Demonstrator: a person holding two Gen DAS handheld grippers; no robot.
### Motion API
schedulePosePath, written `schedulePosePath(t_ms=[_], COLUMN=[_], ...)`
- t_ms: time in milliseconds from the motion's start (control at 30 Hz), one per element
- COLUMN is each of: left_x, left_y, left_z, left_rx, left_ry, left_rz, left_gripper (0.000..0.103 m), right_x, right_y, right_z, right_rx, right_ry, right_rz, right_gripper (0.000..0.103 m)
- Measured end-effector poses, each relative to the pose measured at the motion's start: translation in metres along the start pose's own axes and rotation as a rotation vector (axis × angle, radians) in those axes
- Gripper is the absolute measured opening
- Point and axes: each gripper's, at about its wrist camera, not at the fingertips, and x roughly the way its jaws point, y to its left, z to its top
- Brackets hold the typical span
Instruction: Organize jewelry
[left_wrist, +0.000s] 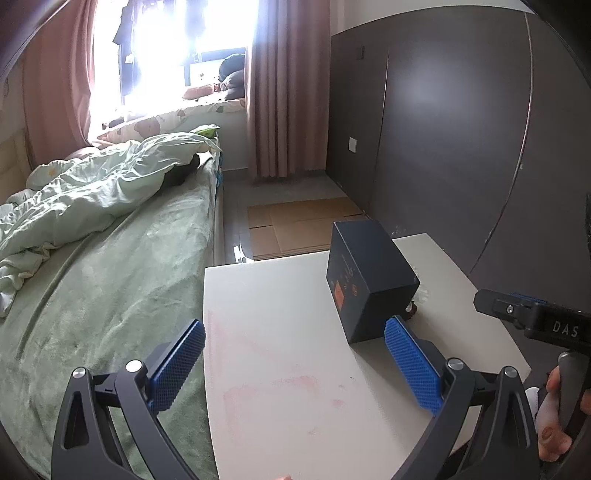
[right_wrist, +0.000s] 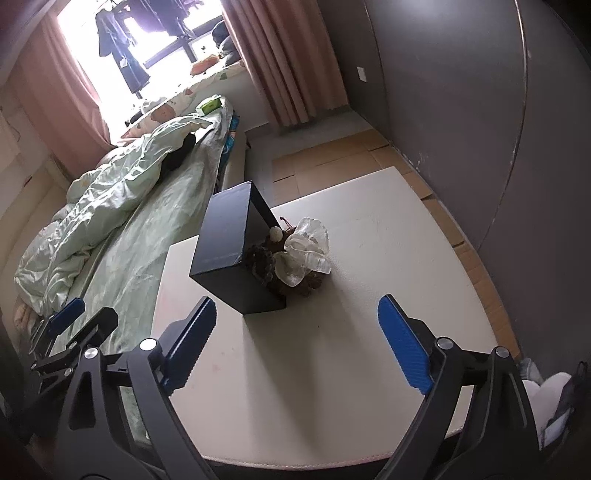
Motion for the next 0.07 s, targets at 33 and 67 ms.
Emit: schedulePosePath(t_ms=[33, 67], left_x=[-0.0006, -0.0009], left_y=[-0.0006, -0.0011], left_z=[-0.0003, -0.0004], left_rx=[0.003, 0.006], left_ry=[-0.002, -0.003], left_rz=[0.002, 0.002], left_gripper=[0.095, 0.095], right_x=[0.0001, 0.0004], right_y=[0.0000, -0.0002], right_z=[-0.0007, -0.0011], right_rx=[-0.001, -0.001], right_ry=[0.002, 0.002], right_rz=[-0.001, -0.002], right_gripper=[0.089, 0.089])
